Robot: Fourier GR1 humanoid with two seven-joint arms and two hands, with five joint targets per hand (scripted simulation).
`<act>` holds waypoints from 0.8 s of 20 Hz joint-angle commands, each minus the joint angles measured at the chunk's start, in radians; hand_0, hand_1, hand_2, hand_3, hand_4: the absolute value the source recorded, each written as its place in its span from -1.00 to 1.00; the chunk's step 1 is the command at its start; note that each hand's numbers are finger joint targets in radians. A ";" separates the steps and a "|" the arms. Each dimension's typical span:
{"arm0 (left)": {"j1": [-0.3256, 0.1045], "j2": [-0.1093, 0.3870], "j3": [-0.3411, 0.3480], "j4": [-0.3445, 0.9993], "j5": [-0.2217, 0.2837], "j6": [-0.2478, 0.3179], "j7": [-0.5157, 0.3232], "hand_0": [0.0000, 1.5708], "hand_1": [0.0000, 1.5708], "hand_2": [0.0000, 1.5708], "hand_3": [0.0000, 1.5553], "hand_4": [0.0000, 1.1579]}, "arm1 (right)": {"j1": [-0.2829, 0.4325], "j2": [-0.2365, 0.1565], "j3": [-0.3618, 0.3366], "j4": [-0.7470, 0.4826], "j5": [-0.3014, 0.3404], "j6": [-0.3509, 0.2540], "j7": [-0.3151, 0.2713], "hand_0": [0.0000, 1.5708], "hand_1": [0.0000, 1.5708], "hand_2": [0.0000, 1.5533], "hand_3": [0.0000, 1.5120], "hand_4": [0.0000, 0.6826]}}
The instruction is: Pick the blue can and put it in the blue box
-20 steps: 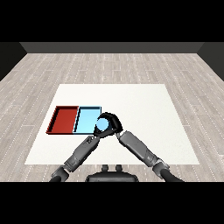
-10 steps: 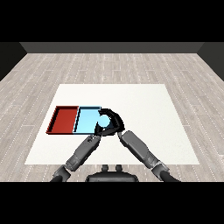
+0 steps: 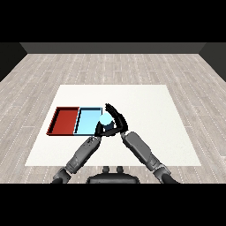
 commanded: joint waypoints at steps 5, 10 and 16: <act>-0.009 -0.010 0.075 0.055 -0.067 -0.036 -0.035 1.00 1.00 1.00 0.93 0.96 | 0.132 -0.056 -0.065 -0.176 0.036 0.084 0.058 -1.00 -1.00 -1.00 -1.00 -1.00; -0.013 -0.017 0.092 0.096 -0.059 -0.032 -0.044 1.00 1.00 1.00 0.93 0.95 | 0.202 -0.074 -0.136 -0.280 0.018 0.124 0.084 -1.00 -1.00 -1.00 -1.00 -1.00; -0.020 0.019 0.139 0.111 -0.098 -0.062 -0.046 1.00 1.00 1.00 0.92 0.95 | 0.387 -0.163 -0.220 -0.479 -0.021 0.142 0.031 -1.00 -1.00 -1.00 -1.00 -1.00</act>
